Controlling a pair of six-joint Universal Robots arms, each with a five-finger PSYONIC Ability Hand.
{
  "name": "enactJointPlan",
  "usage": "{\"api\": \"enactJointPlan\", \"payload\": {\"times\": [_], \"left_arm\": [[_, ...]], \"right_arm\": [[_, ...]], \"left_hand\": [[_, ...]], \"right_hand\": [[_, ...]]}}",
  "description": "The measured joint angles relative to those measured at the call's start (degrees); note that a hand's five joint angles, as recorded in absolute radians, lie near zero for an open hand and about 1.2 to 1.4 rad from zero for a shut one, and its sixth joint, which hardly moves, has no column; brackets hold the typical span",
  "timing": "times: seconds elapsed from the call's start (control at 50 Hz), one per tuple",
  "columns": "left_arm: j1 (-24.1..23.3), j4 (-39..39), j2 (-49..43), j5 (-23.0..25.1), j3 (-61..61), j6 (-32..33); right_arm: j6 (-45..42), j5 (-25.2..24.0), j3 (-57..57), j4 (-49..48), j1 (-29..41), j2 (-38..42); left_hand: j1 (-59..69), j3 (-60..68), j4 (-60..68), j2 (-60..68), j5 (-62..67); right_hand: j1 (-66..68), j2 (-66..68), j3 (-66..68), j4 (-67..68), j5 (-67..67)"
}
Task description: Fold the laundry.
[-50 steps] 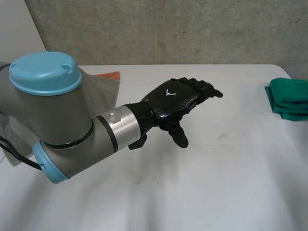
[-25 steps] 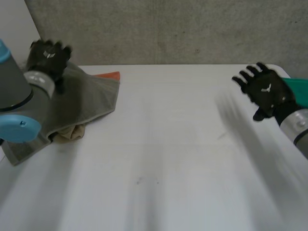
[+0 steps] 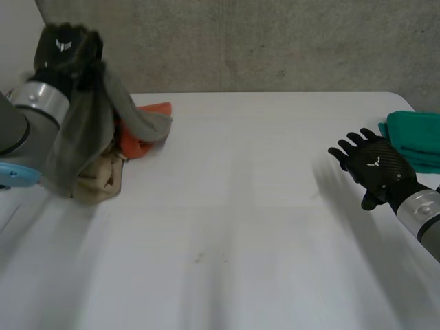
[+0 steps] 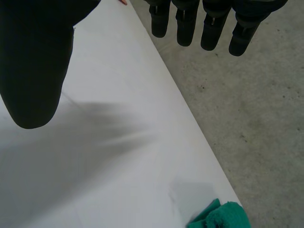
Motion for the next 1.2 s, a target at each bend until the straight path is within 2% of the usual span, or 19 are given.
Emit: {"api": "enactJointPlan", "payload": {"times": [0.06,0.14,0.24,0.34,0.44,0.46,0.48,0.52,0.56,0.58,0.6,0.68,0.82,0.9,1.02,1.2], "left_arm": [[-3.0,0.6,3.3,-0.1,-0.9,-2.9],[-10.6,0.7,6.5,0.0,-1.9,-7.0],[-19.3,0.8,5.6,0.4,-2.0,-9.7],[-26.9,0.7,-1.9,0.5,-1.0,-10.5],[-30.9,0.2,-10.4,0.3,0.3,-10.1],[-31.4,0.1,-11.6,0.3,0.5,-9.9],[-31.9,-0.2,-12.8,0.2,0.6,-9.6],[-32.3,-0.6,-13.7,0.1,0.6,-9.3],[-32.4,-1.2,-12.8,-0.2,0.5,-8.9],[-32.4,-1.3,-12.6,-0.3,0.5,-8.9],[-32.2,-1.9,-10.4,-0.9,0.1,-8.7],[-30.5,-3.9,-3.7,-3.4,-1.8,-8.5],[-26.3,-10.8,6.5,-10.1,-8.8,-8.5],[-25.4,-15.6,8.7,-14.3,-12.6,-8.6],[-25.3,-20.8,8.5,-21.5,-18.3,-9.0],[-27.1,-18.8,1.7,-23.9,-21.4,-9.2]], "right_arm": [[0.1,0.3,0.0,0.0,-0.1,-0.3],[0.3,1.3,-0.1,-0.1,-0.2,-1.0],[0.6,2.4,-0.1,-0.1,-0.2,-1.4],[0.6,3.2,-0.1,-0.1,-0.4,-1.6],[0.7,3.3,-0.1,0.0,-0.7,-1.6],[0.7,3.3,-0.1,0.1,-0.8,-1.5],[0.7,3.3,-0.1,0.3,-0.9,-1.5],[0.7,3.3,-0.1,0.6,-1.0,-1.5],[0.9,3.2,-0.2,1.3,-1.2,-1.5],[1.0,3.2,-0.3,1.5,-1.2,-1.5],[1.4,3.2,-0.6,2.6,-1.4,-1.5],[3.7,3.1,-1.7,5.6,-1.6,-1.6],[9.4,2.2,-4.9,12.6,-1.4,-1.8],[10.2,1.4,-6.4,14.7,-0.9,-1.8],[6.4,-1.4,-8.5,15.5,0.7,-2.3],[-0.1,-1.6,-9.2,15.2,6.1,-1.7]], "left_hand": [[0.0,0.0,0.0,0.0,0.0],[0.0,0.1,0.0,0.1,0.0],[0.0,0.3,0.0,0.1,0.0],[0.0,0.3,0.0,0.1,0.0],[-0.1,0.1,-0.2,-0.2,0.0],[-2.1,-2.2,-2.6,-3.3,-1.8],[-9.3,-10.7,-11.3,-11.8,-8.5],[-17.4,-18.7,-19.5,-19.4,-15.7],[-32.7,-34.0,-35.1,-34.9,-31.1],[-32.7,-34.0,-35.1,-34.9,-31.1],[-38.3,-41.2,-42.2,-42.0,-38.3],[-42.6,-47.5,-48.7,-48.1,-44.9],[-42.6,-47.7,-48.8,-48.2,-45.1],[-42.6,-47.7,-48.8,-48.3,-45.1],[-42.6,-47.7,-48.8,-48.3,-45.1],[-42.6,-47.7,-48.8,-48.3,-45.1]], "right_hand": [[0.0,0.0,0.0,0.0,0.0],[0.0,0.0,0.0,0.0,0.0],[0.0,0.0,0.0,0.0,0.0],[0.0,0.0,0.0,0.0,0.0],[0.0,0.0,0.0,0.0,0.0],[0.0,0.0,0.0,0.0,0.0],[0.0,0.0,0.0,0.0,0.0],[0.0,0.0,0.0,0.0,0.0],[0.0,0.0,0.0,0.0,0.0],[0.0,0.0,0.0,0.0,0.0],[0.0,0.0,0.0,0.0,0.0],[0.0,0.0,0.0,0.0,0.0],[0.0,0.0,0.0,0.0,0.0],[0.0,0.0,0.0,0.0,0.0],[0.0,0.0,0.0,0.0,0.0],[0.0,0.0,0.0,0.0,0.0]]}}
